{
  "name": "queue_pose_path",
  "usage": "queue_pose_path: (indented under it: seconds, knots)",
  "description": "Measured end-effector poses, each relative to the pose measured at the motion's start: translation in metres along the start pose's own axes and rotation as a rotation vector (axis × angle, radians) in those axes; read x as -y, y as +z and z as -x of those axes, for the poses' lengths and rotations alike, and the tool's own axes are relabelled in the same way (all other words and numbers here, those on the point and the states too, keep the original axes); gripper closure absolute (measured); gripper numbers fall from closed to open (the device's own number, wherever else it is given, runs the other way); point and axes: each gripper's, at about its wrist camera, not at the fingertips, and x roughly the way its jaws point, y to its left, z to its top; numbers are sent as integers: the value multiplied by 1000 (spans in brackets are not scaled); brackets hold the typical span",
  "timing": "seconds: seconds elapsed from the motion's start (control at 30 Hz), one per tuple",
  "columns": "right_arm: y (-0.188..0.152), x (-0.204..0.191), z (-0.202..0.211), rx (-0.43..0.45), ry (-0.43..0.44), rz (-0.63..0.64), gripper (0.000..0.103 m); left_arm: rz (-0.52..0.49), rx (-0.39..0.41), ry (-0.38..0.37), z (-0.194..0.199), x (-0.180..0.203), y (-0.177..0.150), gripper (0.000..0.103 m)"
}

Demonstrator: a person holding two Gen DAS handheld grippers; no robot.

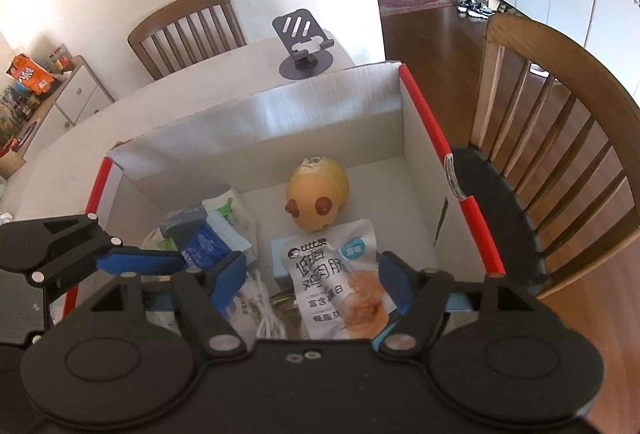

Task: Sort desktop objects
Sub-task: 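Open the right tool to drop the sausage pack while the left tool releases the cable, then move both open tools back toward the black items on the mat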

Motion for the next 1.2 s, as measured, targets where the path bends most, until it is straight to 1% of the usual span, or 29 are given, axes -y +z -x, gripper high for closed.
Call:
queue_pose_path:
  seconds: [0.33,0.7,0.8,0.87,0.93,0.97,1.0,1.07,1.2]
  knots:
    - [-1,-10,14,25,17,8,30,42,46,-7,26,1,-8,13]
    - [-10,-35,43,70,29,23,28,74,112,-6,73,-6,-33,13]
    - [-13,-48,52,79,36,31,27,76,131,-8,88,-11,-43,13]
    - [-16,-59,57,86,40,45,24,81,144,-6,98,-15,-51,13]
    - [-18,-70,62,98,44,57,19,85,162,-2,109,-20,-61,13]
    - [-18,-76,64,104,47,63,18,88,169,1,115,-22,-65,13]
    - [-19,-83,66,109,48,68,18,94,175,2,120,-26,-70,11]
    - [-20,-96,69,120,55,77,16,109,187,1,129,-33,-79,1]
    - [-25,-123,74,142,55,91,13,136,210,4,150,-48,-100,0]
